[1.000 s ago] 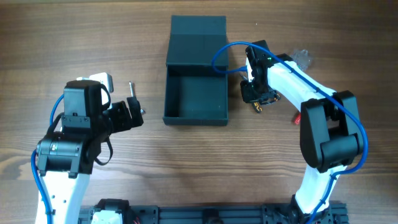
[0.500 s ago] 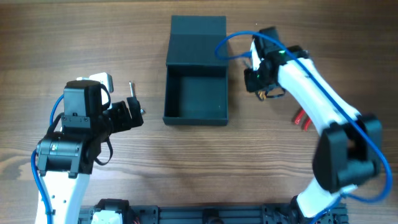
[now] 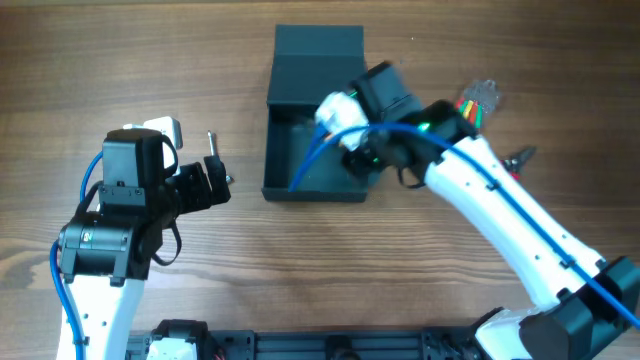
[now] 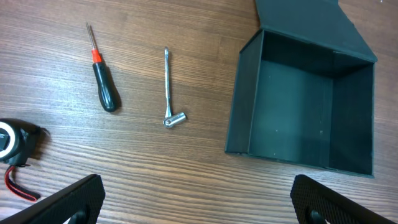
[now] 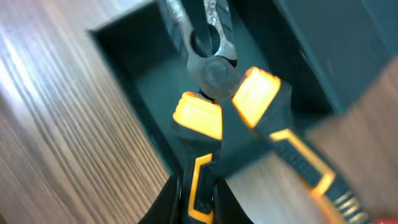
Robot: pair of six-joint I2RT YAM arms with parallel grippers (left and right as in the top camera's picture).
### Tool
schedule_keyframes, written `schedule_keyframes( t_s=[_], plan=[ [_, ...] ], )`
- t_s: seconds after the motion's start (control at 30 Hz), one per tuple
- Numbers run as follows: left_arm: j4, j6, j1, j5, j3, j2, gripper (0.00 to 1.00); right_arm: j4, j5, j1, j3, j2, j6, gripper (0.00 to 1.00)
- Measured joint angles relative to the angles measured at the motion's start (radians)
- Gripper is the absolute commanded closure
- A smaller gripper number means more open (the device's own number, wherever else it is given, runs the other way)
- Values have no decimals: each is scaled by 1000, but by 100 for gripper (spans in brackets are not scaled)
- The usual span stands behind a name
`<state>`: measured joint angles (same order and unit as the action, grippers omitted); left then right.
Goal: Pack container
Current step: 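Carry the pliers into the green box and release them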
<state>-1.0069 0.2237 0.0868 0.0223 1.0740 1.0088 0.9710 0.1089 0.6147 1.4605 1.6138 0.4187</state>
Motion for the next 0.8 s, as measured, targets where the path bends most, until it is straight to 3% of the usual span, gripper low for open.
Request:
schedule_keyframes(
  t_s=[0.27,0.53,0.8],
  plan=[
    [-5,0,0,0,0,0,0,-73,0,19,0,23,96,96],
    [-10,0,-16,-21,0,0,0,-127,3,19,0,153,122,96],
    [-34,-24,-253,-29,0,0,0,-193,4,19,0,180,126,96]
  ],
)
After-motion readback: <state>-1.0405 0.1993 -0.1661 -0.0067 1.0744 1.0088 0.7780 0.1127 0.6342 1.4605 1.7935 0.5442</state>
